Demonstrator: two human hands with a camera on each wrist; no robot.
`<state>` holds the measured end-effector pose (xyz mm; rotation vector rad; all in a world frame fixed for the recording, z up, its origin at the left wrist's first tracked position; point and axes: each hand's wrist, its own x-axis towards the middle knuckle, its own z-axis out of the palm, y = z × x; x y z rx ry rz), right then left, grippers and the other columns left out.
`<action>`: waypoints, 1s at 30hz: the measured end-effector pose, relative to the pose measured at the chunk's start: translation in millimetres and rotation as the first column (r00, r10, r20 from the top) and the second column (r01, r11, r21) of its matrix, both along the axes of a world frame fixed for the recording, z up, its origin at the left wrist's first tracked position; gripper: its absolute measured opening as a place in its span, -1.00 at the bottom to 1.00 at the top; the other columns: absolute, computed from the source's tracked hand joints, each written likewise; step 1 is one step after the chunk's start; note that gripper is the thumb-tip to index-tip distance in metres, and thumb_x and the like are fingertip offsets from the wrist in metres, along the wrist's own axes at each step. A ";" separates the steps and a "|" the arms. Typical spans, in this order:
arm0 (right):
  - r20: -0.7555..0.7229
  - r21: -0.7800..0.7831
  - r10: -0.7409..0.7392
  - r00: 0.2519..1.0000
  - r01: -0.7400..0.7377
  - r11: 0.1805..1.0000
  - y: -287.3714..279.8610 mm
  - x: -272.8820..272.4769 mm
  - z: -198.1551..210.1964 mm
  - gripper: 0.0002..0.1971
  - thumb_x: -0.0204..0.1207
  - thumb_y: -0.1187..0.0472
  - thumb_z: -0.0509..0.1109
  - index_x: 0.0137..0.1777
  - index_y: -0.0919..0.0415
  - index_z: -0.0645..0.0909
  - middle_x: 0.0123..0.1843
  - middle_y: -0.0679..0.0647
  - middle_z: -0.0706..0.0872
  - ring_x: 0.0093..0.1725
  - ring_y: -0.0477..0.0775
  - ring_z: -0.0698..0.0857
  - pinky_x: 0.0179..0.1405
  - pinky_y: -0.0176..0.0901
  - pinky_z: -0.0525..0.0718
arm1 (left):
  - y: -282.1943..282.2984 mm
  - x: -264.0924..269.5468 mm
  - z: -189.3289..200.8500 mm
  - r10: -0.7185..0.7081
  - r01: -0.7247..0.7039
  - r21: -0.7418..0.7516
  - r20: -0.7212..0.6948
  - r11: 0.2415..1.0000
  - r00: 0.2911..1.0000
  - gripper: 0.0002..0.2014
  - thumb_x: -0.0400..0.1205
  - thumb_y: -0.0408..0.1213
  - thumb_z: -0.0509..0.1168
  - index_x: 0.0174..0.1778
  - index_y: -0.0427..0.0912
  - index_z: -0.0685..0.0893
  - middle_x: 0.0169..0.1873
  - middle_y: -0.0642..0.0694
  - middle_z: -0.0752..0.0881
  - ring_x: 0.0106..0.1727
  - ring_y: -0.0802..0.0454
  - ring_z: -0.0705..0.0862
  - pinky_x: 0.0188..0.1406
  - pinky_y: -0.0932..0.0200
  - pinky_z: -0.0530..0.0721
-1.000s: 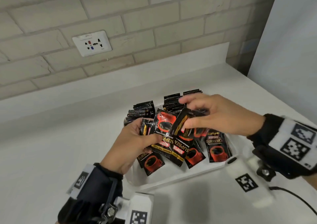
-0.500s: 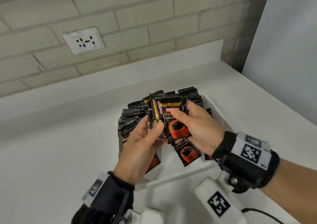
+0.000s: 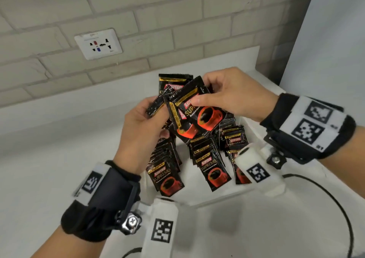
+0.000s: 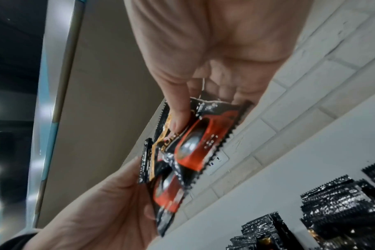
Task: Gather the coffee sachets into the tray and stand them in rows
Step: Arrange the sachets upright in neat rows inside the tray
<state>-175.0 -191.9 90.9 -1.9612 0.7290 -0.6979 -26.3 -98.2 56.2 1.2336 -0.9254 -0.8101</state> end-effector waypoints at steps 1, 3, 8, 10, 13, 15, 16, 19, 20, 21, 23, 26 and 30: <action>0.003 -0.011 -0.024 1.000 0.024 1.000 -1.0 1.2 -1.7 -0.93 0.40 0.20 0.49 -0.18 0.13 0.64 -0.44 -0.09 0.70 -0.50 -0.26 0.62 -0.40 -0.47 0.61 | -0.6 1.9 -0.4 0.016 -0.016 -0.002 -0.004 1.000 1.000 -0.96 0.53 -0.27 0.35 -0.13 -0.06 0.68 -0.33 0.05 0.78 -0.38 0.12 0.66 -0.50 0.31 0.57; 0.047 0.027 -0.049 0.998 0.048 0.998 -1.7 2.0 -7.6 -0.92 0.41 0.22 0.48 -0.15 0.15 0.63 -0.41 0.01 0.72 -0.48 -0.18 0.64 -0.35 -0.42 0.63 | -1.0 4.3 -2.7 0.038 -0.037 0.004 -0.044 0.999 0.998 -0.87 0.47 -0.21 0.38 -0.09 -0.08 0.68 -0.28 0.05 0.79 -0.30 0.09 0.68 -0.34 0.20 0.63; 0.136 0.249 -0.039 0.990 0.004 0.968 3.5 -0.8 -28.8 -0.77 0.45 0.33 0.42 -0.06 0.01 0.46 -0.29 0.03 0.80 -0.35 -0.02 0.78 -0.24 -0.20 0.77 | 3.6 1.7 -9.9 -0.002 0.007 0.028 -0.179 1.000 0.984 -0.70 0.38 -0.20 0.33 -0.01 -0.21 0.67 -0.19 -0.04 0.83 -0.24 0.06 0.79 -0.38 0.18 0.73; 0.158 0.312 -0.058 0.986 0.006 0.950 5.1 -2.4 -36.7 -0.71 0.46 0.34 0.40 0.03 -0.02 0.43 -0.21 0.10 0.79 -0.31 0.01 0.79 -0.19 -0.13 0.77 | 4.0 0.0 -14.1 -0.002 0.012 0.043 -0.224 0.999 0.974 -0.72 0.42 -0.24 0.32 0.02 -0.25 0.67 -0.19 -0.09 0.83 -0.24 0.02 0.79 -0.41 0.15 0.75; 0.185 0.381 -0.076 0.980 0.000 0.924 6.1 -5.5 -46.7 -0.70 0.48 0.35 0.37 0.13 0.02 0.47 -0.09 0.10 0.78 -0.14 0.07 0.79 -0.01 -0.02 0.75 | 4.2 -2.9 -19.4 0.009 0.008 0.064 -0.263 0.998 0.965 -0.76 0.52 -0.30 0.30 0.07 -0.28 0.65 -0.15 -0.13 0.82 -0.21 -0.02 0.79 -0.34 0.07 0.79; 0.188 0.393 -0.068 0.980 -0.011 0.920 9.5 -6.6 -52.6 -0.78 0.50 0.35 0.35 0.08 0.05 0.55 -0.04 0.08 0.78 -0.07 0.06 0.78 0.04 -0.04 0.74 | 5.7 -6.3 -22.0 -0.001 0.018 0.062 -0.271 0.998 0.963 -0.71 0.49 -0.24 0.30 0.09 -0.27 0.64 -0.13 -0.14 0.82 -0.21 0.00 0.80 -0.37 0.10 0.77; 0.193 0.402 -0.081 0.978 -0.003 0.916 11.4 -6.7 -55.5 -0.81 0.51 0.35 0.34 0.06 0.08 0.58 -0.04 0.07 0.78 -0.07 0.03 0.78 0.02 -0.08 0.74 | 6.4 -8.8 -23.2 -0.013 0.030 0.060 -0.266 0.998 0.964 -0.66 0.46 -0.19 0.30 0.12 -0.26 0.64 -0.10 -0.16 0.81 -0.19 -0.01 0.80 -0.35 0.08 0.78; 0.267 0.513 -0.201 0.943 0.038 0.858 15.0 -5.3 -63.4 -0.85 0.52 0.38 0.32 0.05 0.20 0.60 -0.08 0.10 0.78 -0.15 0.00 0.79 -0.11 -0.10 0.77 | 8.8 -16.1 -27.5 -0.028 0.040 0.059 -0.203 0.997 0.979 -0.57 0.47 -0.10 0.26 0.17 -0.28 0.63 -0.04 -0.20 0.80 -0.13 -0.04 0.80 -0.22 0.09 0.78; 0.299 0.553 -0.246 0.922 0.043 0.832 16.1 -4.3 -64.9 -0.84 0.53 0.39 0.31 0.06 0.22 0.60 -0.09 0.10 0.78 -0.18 -0.01 0.78 -0.14 -0.09 0.77 | 9.5 -18.5 -28.7 -0.031 0.041 0.055 -0.172 0.998 0.985 -0.58 0.49 -0.07 0.25 0.15 -0.27 0.65 -0.04 -0.19 0.81 -0.11 -0.03 0.80 -0.18 0.10 0.77; 0.323 0.578 -0.285 0.903 0.051 0.815 17.2 -2.8 -66.2 -0.84 0.53 0.41 0.30 0.06 0.23 0.60 -0.09 0.10 0.77 -0.19 -0.02 0.78 -0.15 -0.10 0.76 | 10.3 -20.6 -29.8 -0.032 0.040 0.051 -0.134 0.998 0.990 -0.60 0.48 -0.04 0.25 0.10 -0.22 0.67 -0.05 -0.16 0.81 -0.08 -0.03 0.80 -0.11 0.09 0.76; 0.345 0.597 -0.341 0.875 0.076 0.799 20.2 -0.1 -67.7 -0.85 0.54 0.42 0.28 0.07 0.29 0.58 -0.09 0.12 0.75 -0.18 -0.01 0.75 -0.11 -0.10 0.75 | 11.4 -24.1 -31.8 -0.042 0.045 0.051 -0.058 0.998 0.997 -0.64 0.40 0.02 0.31 0.02 -0.09 0.70 -0.05 -0.12 0.81 0.01 -0.06 0.78 0.09 -0.06 0.69; 0.349 0.590 -0.356 0.867 0.092 0.802 24.9 2.2 -69.0 -0.84 0.55 0.39 0.29 0.10 0.30 0.57 -0.06 0.13 0.75 -0.12 0.03 0.75 -0.03 -0.01 0.73 | 13.0 -26.0 -34.8 -0.037 0.038 0.038 -0.024 0.999 0.999 -0.79 0.40 -0.05 0.34 -0.08 0.07 0.74 -0.04 -0.09 0.81 0.04 -0.06 0.77 0.17 -0.16 0.64; 0.320 0.564 -0.318 0.893 0.091 0.821 28.6 0.9 -70.6 -0.87 0.54 0.38 0.29 -0.05 0.16 0.62 -0.14 0.02 0.77 -0.16 -0.03 0.78 -0.02 0.00 0.75 | 13.4 -20.9 -39.3 0.049 -0.043 0.054 -0.108 0.998 0.993 -0.87 0.43 -0.15 0.33 -0.20 0.03 0.77 -0.12 -0.08 0.82 -0.04 -0.04 0.78 0.11 -0.12 0.64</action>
